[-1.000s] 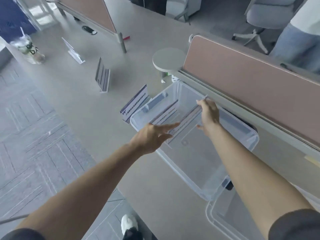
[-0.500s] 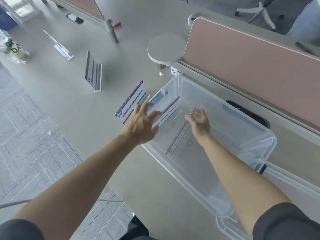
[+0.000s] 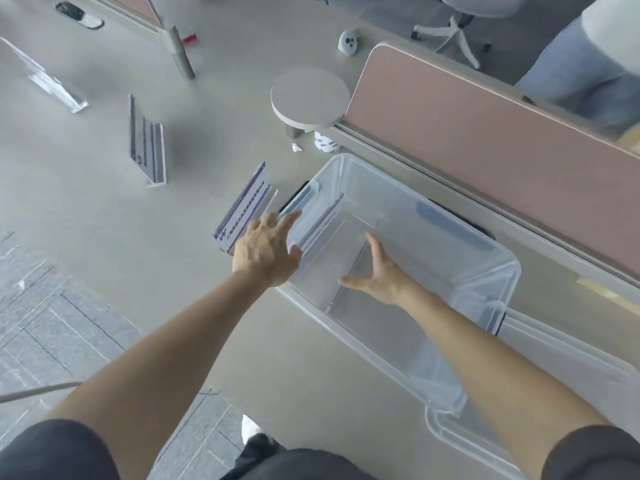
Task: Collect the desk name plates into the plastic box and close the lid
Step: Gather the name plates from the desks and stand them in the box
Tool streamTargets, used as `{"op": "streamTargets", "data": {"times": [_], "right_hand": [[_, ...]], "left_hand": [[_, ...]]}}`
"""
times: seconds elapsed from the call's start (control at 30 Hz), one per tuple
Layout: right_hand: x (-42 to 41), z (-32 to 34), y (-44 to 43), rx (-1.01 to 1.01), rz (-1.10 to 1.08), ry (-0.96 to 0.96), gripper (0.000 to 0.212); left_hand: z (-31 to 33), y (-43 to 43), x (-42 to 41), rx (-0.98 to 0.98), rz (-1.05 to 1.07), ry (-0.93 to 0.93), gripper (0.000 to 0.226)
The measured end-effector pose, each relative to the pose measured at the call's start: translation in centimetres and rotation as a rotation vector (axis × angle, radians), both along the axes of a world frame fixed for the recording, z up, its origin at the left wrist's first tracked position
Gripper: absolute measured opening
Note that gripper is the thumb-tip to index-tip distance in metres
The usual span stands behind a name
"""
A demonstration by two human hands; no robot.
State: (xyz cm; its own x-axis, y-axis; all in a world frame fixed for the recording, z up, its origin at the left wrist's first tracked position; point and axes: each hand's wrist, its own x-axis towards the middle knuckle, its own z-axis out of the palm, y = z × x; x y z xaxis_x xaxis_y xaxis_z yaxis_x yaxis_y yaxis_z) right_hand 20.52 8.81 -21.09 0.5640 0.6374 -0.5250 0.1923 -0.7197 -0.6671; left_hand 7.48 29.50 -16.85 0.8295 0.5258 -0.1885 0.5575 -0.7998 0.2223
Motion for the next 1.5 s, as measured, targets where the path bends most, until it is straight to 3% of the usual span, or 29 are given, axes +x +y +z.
{"op": "streamTargets", "data": {"times": [0.17, 1.17, 1.37, 1.5], "right_hand": [[-1.1, -0.6, 1.0, -0.072, -0.026, 0.038, 0.124], [-1.4, -1.2, 6.4, 0.062, -0.059, -0.035, 0.117], [-1.0, 0.1, 6.4, -0.045, -0.003, -0.033, 0.117], [-0.3, 2.1, 6.0, -0.070, 0.017, -0.056, 0.103]], "left_hand": [[0.0, 0.0, -0.1, -0.014, 0.016, -0.032, 0.062], [-0.2, 0.2, 0.0, -0.035, 0.038, -0.079, 0.061], [0.3, 0.2, 0.0, -0.061, 0.023, -0.040, 0.060], [1.5, 0.1, -0.2, -0.094, 0.005, -0.026, 0.055]]}}
